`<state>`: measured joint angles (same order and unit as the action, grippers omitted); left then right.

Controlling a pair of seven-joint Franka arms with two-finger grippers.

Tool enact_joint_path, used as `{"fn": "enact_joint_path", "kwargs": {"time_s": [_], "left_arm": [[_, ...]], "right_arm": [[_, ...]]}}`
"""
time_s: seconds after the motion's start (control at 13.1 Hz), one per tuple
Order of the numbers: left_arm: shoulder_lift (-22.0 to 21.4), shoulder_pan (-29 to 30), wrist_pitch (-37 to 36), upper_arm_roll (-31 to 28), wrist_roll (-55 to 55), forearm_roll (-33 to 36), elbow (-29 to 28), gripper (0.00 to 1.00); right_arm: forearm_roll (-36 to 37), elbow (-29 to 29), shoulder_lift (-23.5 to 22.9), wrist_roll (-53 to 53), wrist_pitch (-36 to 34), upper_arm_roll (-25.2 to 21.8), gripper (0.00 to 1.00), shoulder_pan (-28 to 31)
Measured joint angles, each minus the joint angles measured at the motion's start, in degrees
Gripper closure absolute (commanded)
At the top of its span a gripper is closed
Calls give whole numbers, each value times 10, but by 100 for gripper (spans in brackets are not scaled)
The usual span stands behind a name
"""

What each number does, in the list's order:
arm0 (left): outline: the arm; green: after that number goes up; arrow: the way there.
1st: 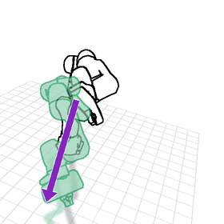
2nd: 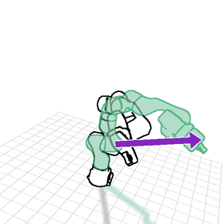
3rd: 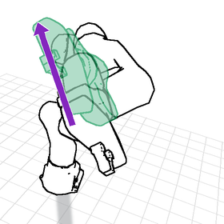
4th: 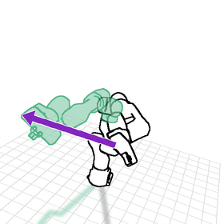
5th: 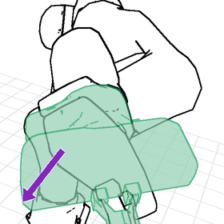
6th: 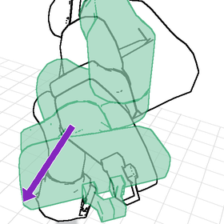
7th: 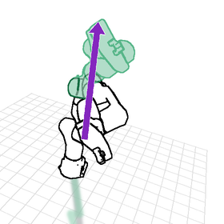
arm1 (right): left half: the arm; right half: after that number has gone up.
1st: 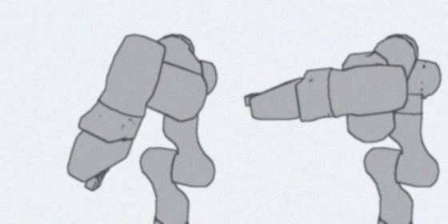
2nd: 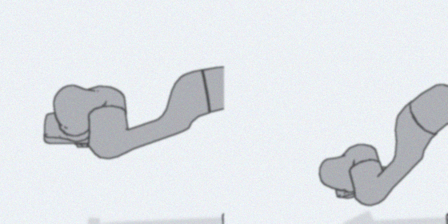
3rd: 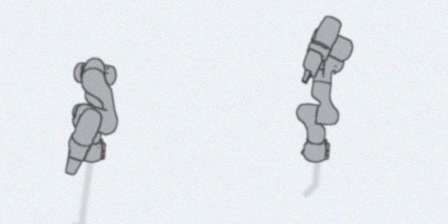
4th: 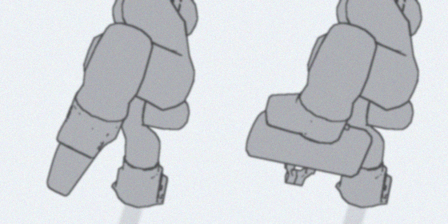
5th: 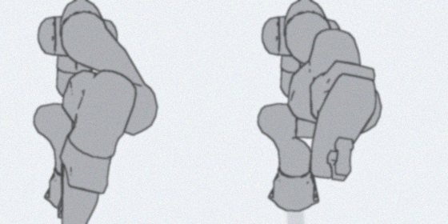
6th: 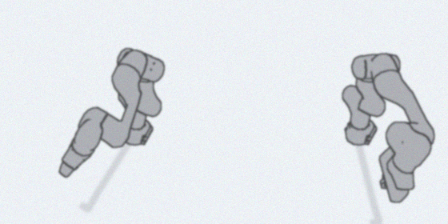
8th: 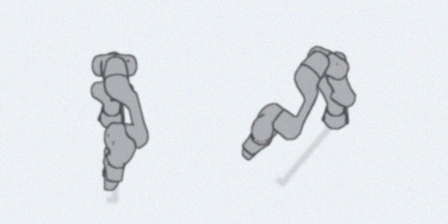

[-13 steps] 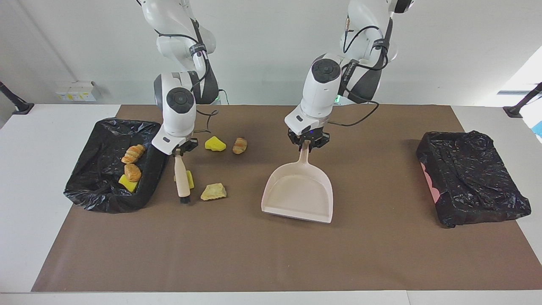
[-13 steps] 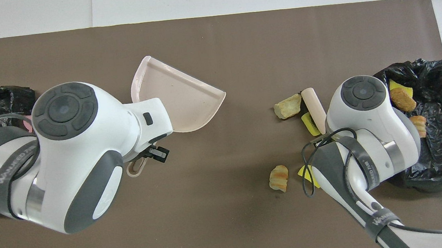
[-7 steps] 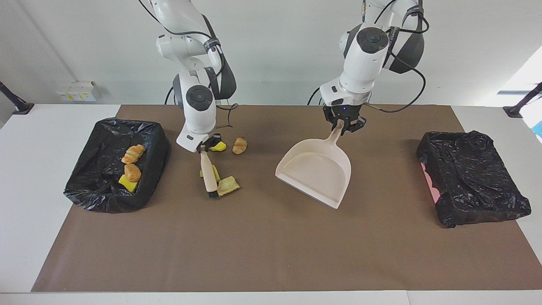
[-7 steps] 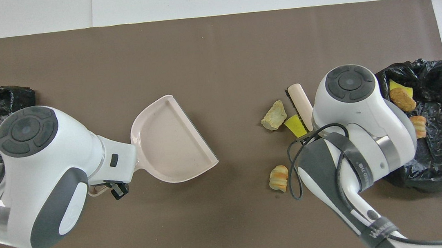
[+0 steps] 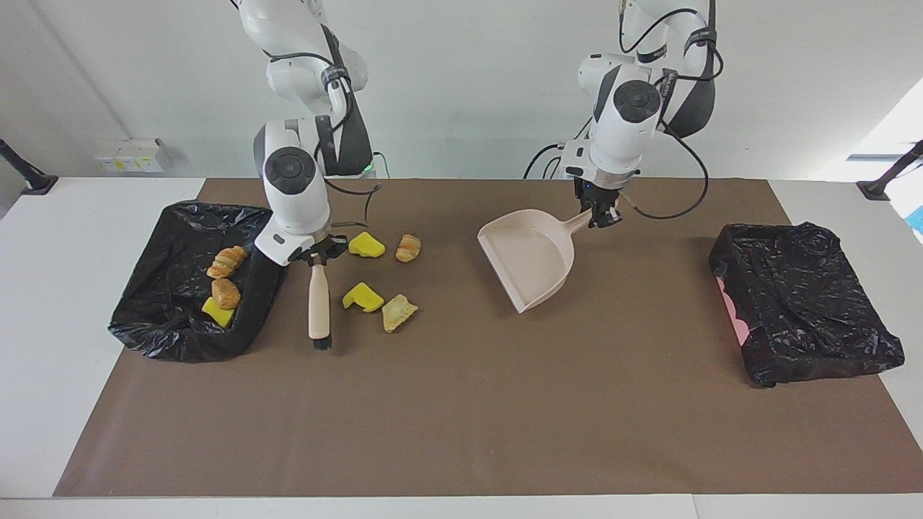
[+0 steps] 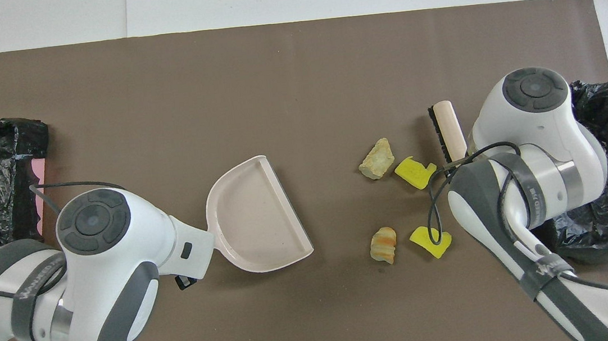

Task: Sweep and dump trash in bin
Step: 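Sweep the scraps with the brush into the dustpan held by the left gripper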

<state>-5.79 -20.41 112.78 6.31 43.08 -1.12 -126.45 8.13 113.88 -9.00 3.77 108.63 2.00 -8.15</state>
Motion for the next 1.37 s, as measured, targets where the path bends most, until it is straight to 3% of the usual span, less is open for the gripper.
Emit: {"fn": "enact_joint_path", "kwargs": {"time_s": [0.61,1.07,1.37], "left_arm": [[18,-15,41,1,-28,0,-22,100],[22,-28,57,-1,-45,-1,-27,100],[22,-28,58,-2,-46,-1,-31,100]], "right_arm": [[-9,5,-35,36,19,4,100,-70],[-131,-4,-38,37,19,8,100,-164],[-214,-12,-38,37,19,42,100,-212]]}}
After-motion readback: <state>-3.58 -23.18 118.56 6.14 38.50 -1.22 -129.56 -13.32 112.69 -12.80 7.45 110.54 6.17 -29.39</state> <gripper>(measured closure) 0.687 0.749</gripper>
